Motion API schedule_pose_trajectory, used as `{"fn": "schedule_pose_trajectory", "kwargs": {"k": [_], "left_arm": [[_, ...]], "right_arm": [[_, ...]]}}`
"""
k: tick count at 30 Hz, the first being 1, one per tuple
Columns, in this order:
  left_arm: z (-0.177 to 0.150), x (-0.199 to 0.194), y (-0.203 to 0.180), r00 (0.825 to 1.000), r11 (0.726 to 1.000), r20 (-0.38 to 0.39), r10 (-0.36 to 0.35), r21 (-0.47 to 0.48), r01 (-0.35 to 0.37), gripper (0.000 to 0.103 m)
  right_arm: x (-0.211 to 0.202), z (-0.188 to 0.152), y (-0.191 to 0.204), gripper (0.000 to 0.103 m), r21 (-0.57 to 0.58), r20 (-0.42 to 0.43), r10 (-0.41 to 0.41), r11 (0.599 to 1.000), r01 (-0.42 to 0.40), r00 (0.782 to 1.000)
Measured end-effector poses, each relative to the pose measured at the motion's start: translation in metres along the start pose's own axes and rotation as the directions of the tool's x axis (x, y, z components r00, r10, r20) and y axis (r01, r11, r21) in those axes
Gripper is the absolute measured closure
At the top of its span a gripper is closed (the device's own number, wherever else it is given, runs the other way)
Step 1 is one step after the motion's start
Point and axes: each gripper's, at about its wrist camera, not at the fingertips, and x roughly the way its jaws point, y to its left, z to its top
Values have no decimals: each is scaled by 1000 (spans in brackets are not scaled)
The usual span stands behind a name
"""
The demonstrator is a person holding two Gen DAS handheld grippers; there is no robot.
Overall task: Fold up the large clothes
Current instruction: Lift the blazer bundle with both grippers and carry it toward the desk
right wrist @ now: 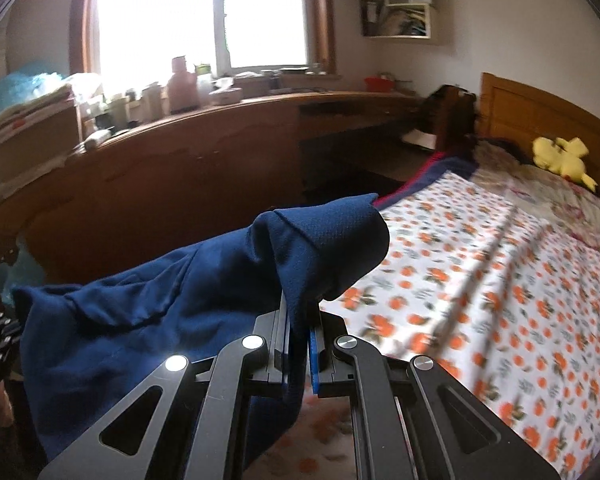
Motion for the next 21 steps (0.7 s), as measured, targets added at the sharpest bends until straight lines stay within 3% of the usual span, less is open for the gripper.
{"fn": "schedule_pose_trajectory", "kwargs": {"k": [5,8,10,15,21], "left_arm": [[-19,26,36,995,998,-82,48,-47,-52,95],[-41,44,43,987,996,-145,66,-48,-74,95],[-46,46,52,986,995,-146,78,-50,-86,95],[-41,49,65,984,994,-157,86,-55,-96,91],[-44,32,61,980,988,-137,141,-40,-147,81]], "right_arm": [[45,-16,21,97,-7,-74,10,1000,-11,997],[82,-51,25,94,-42,-196,-63,998,56,979],[89,-65,19,94,-36,-210,-83,996,77,974],[85,-72,6,91,-4,-239,-74,997,76,968],[34,-70,16,91,-22,-141,-27,999,24,990]]}}
